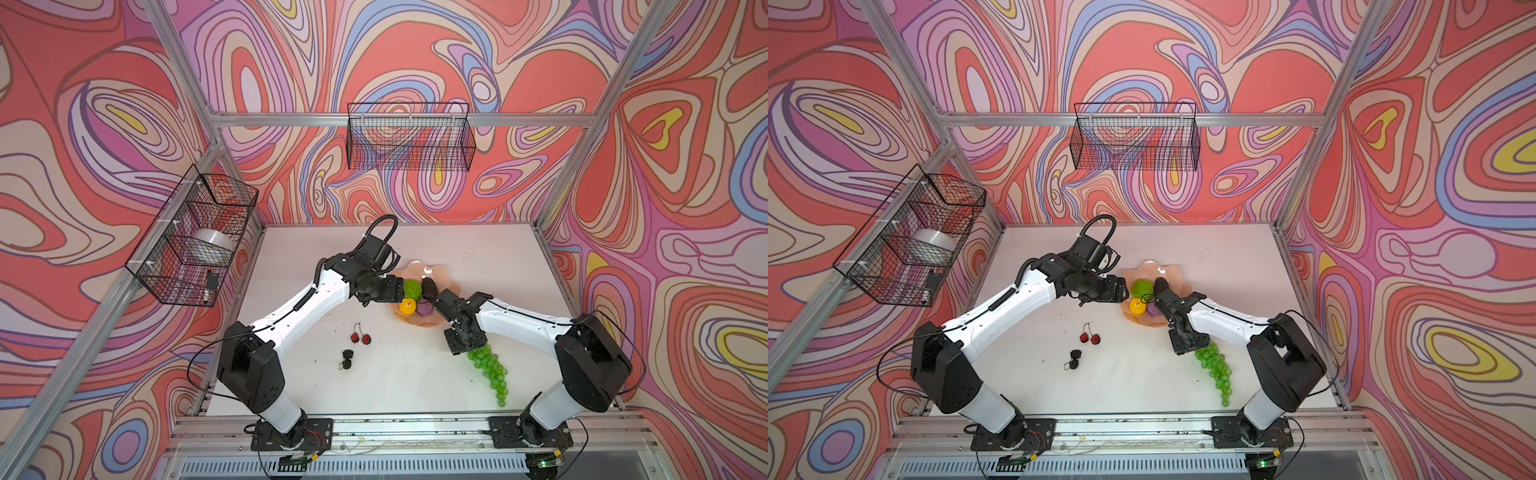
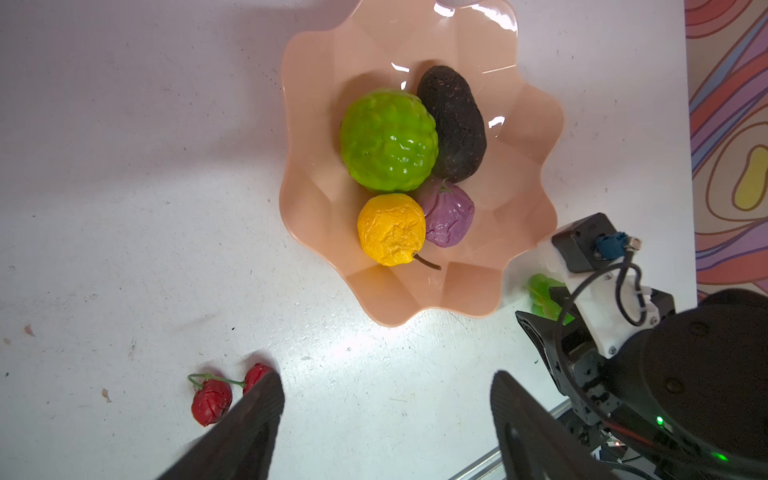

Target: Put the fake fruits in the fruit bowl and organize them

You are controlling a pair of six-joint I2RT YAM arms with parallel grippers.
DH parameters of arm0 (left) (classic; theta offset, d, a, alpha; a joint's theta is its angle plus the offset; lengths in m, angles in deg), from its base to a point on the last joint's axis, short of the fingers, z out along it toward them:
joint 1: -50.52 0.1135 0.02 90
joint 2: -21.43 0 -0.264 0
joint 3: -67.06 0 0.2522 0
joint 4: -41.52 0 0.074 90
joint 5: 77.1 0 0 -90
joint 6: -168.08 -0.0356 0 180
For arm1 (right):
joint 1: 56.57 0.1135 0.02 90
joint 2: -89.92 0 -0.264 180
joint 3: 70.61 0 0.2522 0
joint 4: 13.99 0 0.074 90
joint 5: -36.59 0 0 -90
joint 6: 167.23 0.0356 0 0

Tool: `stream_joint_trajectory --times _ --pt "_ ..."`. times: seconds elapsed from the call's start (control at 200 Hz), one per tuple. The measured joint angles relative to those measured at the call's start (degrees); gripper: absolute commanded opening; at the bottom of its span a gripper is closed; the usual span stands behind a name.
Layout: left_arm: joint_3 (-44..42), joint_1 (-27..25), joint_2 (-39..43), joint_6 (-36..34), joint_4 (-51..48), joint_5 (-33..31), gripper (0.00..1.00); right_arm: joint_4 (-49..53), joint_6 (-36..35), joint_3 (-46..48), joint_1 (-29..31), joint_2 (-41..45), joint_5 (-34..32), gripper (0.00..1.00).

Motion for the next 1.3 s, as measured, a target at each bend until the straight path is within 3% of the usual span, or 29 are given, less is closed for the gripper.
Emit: stream_joint_trajectory --times 0.135,0.265,0.441,0.556,0.876,1.127,1.302 --pt "-1.2 0.0 0.1 0.1 0.3 0.0 0.82 -0.5 0.1 -0.5 0.0 -1.4 -0.7 0.33" --pt "-1.4 0.1 0.1 0.2 0.4 0.0 0.82 -0.6 0.5 -0.6 0.0 -1.7 -1.1 0.29" --pt "-1.4 0.4 0.1 0.2 0.7 0.2 0.82 -0.5 0.6 -1.1 0.0 -1.7 -2.1 0.29" --pt "-1.5 0.4 0.1 0.2 0.7 0.3 0.82 -0.4 0.2 -2.4 0.0 -1.7 -3.3 0.36" --pt "-2.4 0.7 1.1 0.2 0.7 0.2 0.82 -0.4 -1.8 -5.1 0.0 -3.8 -4.1 0.37" --pt "-2.4 0.8 1.3 0.2 0.7 0.2 0.82 -0.5 -2.0 -5.1 0.0 -5.9 -3.5 0.33" --pt "-2.4 0.9 1.3 0.2 0.7 0.2 0.82 -1.1 -1.9 -5.1 0.1 -6.8 -3.1 0.2"
